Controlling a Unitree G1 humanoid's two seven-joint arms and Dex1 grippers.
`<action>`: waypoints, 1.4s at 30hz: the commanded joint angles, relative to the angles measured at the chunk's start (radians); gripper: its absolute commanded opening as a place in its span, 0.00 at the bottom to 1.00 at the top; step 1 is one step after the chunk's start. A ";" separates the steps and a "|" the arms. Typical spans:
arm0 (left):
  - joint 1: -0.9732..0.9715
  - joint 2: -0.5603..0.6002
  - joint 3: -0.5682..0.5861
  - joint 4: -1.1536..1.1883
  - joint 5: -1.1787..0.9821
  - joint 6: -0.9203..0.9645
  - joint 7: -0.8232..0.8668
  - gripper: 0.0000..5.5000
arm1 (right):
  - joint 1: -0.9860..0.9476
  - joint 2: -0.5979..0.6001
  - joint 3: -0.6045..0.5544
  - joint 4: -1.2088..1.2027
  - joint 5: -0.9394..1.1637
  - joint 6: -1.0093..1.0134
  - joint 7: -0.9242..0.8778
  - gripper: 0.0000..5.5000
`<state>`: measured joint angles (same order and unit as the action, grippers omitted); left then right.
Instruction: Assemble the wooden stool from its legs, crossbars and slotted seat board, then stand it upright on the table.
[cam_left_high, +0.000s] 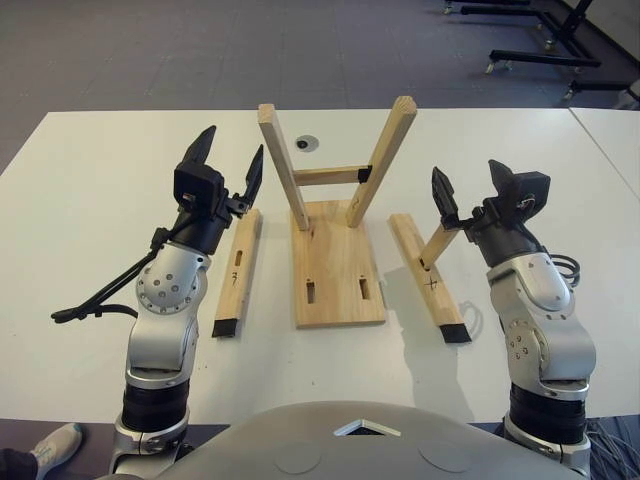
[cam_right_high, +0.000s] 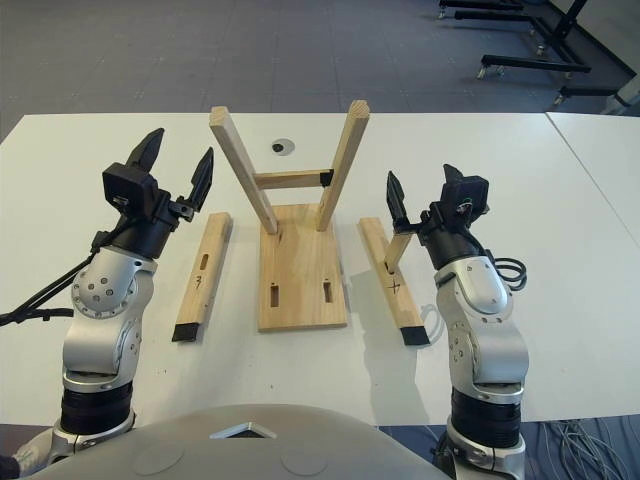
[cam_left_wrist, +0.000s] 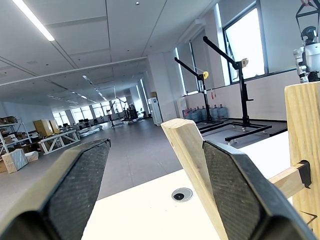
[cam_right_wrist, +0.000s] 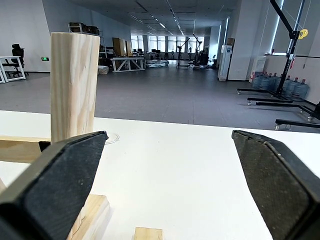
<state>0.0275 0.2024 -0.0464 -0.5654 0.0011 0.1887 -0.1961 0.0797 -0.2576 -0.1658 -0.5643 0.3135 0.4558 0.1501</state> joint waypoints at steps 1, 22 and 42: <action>-0.009 0.003 -0.005 0.002 -0.006 0.001 -0.010 0.61 | 0.005 -0.007 -0.008 0.013 -0.010 -0.004 0.006 0.84; -0.018 0.006 0.001 0.009 -0.012 0.000 -0.018 0.61 | -0.017 -0.003 -0.051 -0.041 0.045 -0.011 0.021 0.84; -0.018 -0.005 -0.016 0.028 0.000 -0.031 0.007 0.61 | -0.191 0.040 0.067 -0.153 0.056 0.152 -0.091 0.84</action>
<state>0.0196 0.1971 -0.0624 -0.5425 -0.0103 0.1614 -0.1925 -0.0712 -0.2218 -0.1084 -0.6869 0.3618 0.5768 0.0671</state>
